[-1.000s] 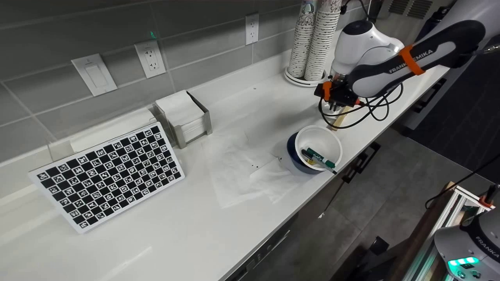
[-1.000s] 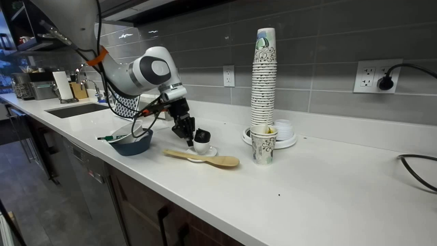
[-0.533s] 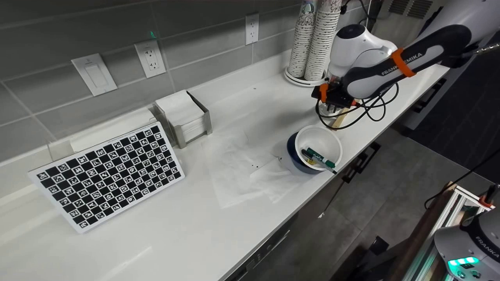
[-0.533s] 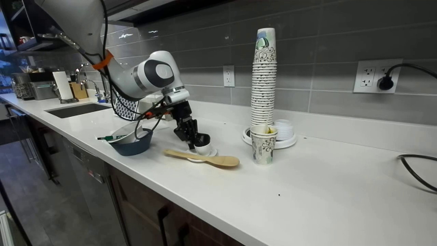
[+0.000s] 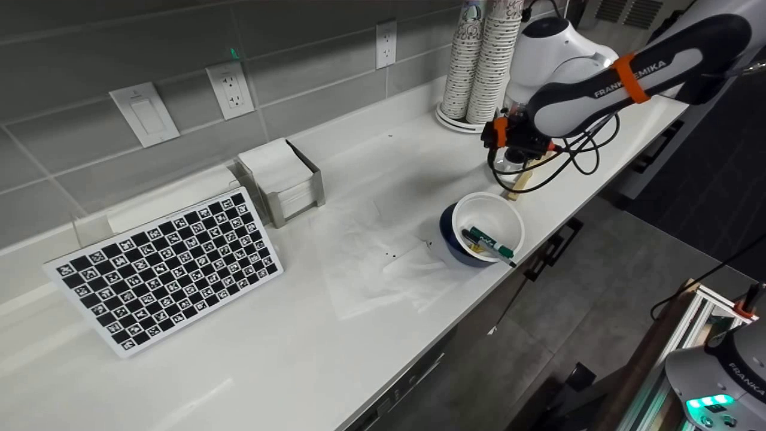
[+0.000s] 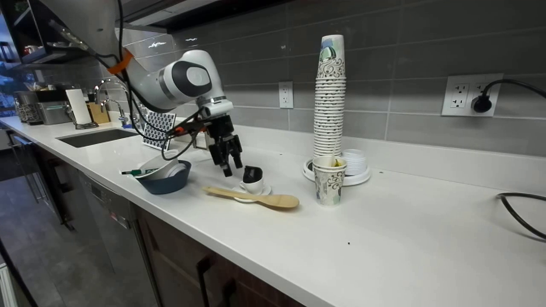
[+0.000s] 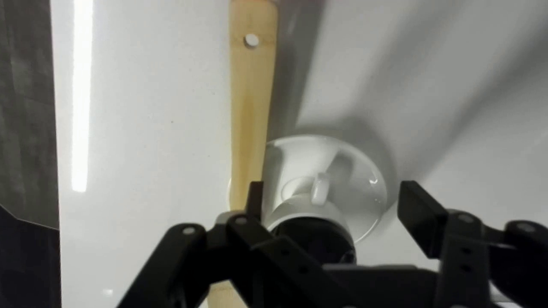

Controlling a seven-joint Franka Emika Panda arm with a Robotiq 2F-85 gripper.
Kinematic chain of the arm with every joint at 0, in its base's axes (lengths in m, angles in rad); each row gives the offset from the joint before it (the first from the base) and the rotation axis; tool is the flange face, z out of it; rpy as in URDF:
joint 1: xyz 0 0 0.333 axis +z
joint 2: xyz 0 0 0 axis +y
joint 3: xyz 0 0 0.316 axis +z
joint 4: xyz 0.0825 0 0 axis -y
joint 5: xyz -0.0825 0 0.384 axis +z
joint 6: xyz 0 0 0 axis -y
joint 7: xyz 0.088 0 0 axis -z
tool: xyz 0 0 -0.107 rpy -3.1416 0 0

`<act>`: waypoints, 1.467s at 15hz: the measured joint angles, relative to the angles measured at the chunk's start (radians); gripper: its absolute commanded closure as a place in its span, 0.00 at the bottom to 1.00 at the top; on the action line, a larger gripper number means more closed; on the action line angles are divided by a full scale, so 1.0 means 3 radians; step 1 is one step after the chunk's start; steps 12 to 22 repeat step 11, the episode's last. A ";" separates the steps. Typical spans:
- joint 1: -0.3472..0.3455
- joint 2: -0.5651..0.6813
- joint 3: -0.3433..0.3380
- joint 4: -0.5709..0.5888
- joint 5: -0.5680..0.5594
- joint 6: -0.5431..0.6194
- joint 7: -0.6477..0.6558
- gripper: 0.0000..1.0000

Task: Put the small white mug on the ceramic plate on the left

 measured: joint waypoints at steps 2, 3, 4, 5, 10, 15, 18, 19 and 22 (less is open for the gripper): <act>-0.0021 -0.0250 0.0069 -0.0144 0.0290 -0.0012 -0.0480 0.00; -0.0034 -0.0398 0.0095 -0.0239 0.0411 -0.0036 -0.0728 0.00; -0.0041 -0.0565 0.0102 -0.0358 0.0446 -0.0058 -0.0959 0.00; -0.0049 -0.0754 0.0102 -0.0506 0.0445 -0.0069 -0.1170 0.00; -0.0168 -0.1702 0.0182 -0.1276 0.0247 -0.0039 -0.1924 0.00; -0.0197 -0.1888 0.0217 -0.1418 0.0233 -0.0014 -0.2056 0.00; -0.0197 -0.1888 0.0217 -0.1418 0.0233 -0.0014 -0.2056 0.00; -0.0197 -0.1888 0.0217 -0.1418 0.0233 -0.0014 -0.2056 0.00; -0.0197 -0.1888 0.0217 -0.1418 0.0233 -0.0014 -0.2056 0.00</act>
